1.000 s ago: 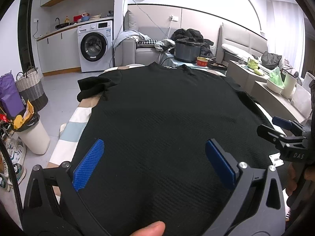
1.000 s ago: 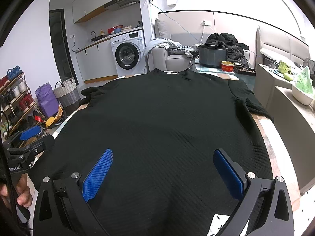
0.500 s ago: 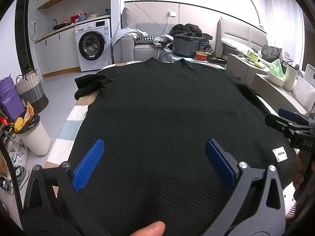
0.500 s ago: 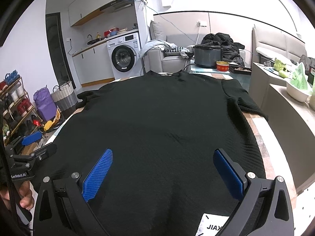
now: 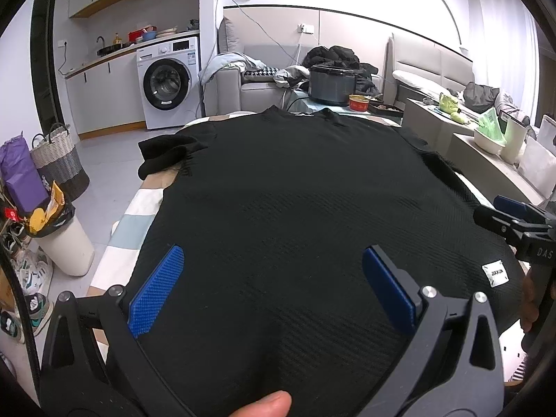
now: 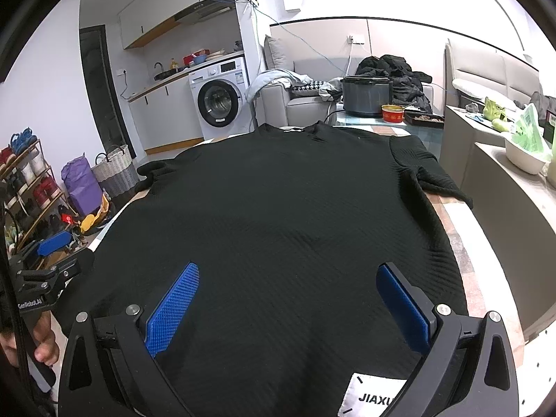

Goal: Fold small clothes

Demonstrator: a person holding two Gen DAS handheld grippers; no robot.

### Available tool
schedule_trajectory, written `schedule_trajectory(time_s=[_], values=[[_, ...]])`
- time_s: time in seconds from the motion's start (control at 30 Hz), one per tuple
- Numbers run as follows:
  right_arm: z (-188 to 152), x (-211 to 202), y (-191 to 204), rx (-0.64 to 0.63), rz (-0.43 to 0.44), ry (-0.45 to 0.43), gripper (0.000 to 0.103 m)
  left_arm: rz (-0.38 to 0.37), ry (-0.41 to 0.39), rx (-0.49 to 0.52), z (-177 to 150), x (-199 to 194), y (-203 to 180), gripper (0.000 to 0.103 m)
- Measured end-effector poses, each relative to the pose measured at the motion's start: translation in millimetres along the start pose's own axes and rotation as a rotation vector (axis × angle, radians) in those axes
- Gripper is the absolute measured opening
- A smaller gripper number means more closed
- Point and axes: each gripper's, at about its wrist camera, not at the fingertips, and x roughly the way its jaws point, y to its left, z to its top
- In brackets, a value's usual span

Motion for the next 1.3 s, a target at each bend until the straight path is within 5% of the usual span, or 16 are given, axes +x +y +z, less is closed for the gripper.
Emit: schedule_trajectory(time_s=[1.3], values=[[-8.8, -22.3, -20.5, 0.003, -0.037, 0.019, 0.103, 0.054, 0.015, -0.04, -8.8, -19.3, 29.3, 0.102]])
